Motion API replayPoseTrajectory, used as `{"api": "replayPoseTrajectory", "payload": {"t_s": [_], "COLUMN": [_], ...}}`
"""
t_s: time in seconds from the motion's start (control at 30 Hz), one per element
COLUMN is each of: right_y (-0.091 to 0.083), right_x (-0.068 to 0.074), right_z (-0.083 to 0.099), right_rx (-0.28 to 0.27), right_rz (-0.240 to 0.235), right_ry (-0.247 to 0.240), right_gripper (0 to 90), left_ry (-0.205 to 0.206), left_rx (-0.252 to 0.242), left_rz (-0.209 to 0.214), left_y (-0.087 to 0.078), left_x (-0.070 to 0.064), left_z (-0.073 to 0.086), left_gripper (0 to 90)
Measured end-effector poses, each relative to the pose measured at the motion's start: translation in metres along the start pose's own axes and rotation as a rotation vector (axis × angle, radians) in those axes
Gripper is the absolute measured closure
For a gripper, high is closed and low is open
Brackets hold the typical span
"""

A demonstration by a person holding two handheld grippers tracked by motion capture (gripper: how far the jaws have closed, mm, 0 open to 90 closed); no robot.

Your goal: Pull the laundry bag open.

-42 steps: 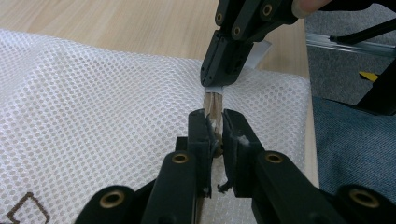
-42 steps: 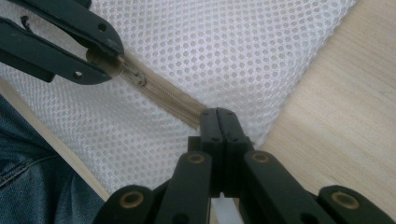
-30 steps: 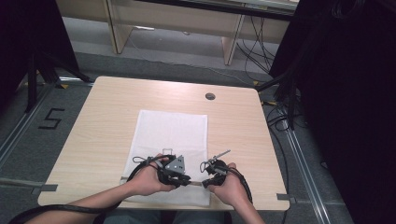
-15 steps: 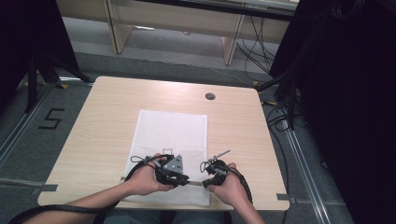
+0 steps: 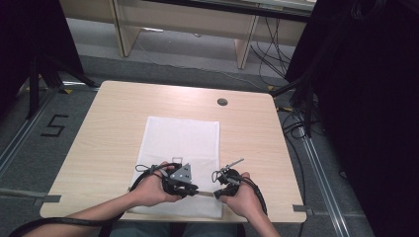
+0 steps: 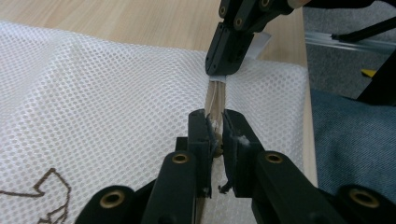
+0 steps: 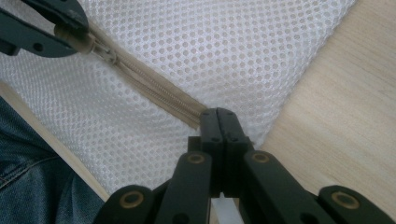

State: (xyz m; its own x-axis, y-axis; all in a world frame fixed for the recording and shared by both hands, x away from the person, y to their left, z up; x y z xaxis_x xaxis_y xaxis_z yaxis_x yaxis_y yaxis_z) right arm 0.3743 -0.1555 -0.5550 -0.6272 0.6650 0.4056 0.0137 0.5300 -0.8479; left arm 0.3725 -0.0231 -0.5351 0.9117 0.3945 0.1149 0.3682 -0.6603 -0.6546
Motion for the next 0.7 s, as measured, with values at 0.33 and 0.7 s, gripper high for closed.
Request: {"api": "replayPoseTrajectory", "payload": {"t_s": [0.33, 0.7], "right_y": [0.0003, 0.0002], "right_x": [-0.0010, -0.0002], "right_z": [-0.0005, 0.0000], "right_rx": [-0.009, -0.004], "right_rz": [-0.005, -0.008], "right_ry": [-0.006, 0.000], "right_gripper": [90.0, 90.0], "left_ry": [-0.001, -0.001], "left_rx": [0.000, -0.002], "left_rz": [0.003, 0.004], "left_y": [-0.0021, -0.0037], "left_x": [0.0008, 0.0016], "left_z": [0.0007, 0.0022], "left_gripper": [81.7, 81.8]}}
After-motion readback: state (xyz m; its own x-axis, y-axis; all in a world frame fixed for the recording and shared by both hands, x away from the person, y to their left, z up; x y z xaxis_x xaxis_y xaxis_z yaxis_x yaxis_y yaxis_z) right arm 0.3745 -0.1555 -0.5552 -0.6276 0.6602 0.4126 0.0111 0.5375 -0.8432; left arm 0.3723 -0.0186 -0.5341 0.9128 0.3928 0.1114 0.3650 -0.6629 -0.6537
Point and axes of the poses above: each handheld gripper's, and its own axes: y roughly forward along the jaws, z roughly out of its underside, x roughly to its left, the point moved 8 cm from there along y, roughly forward along the jaws, and after that the axes turned 14 degrees about -z, right-handed, at the moved point
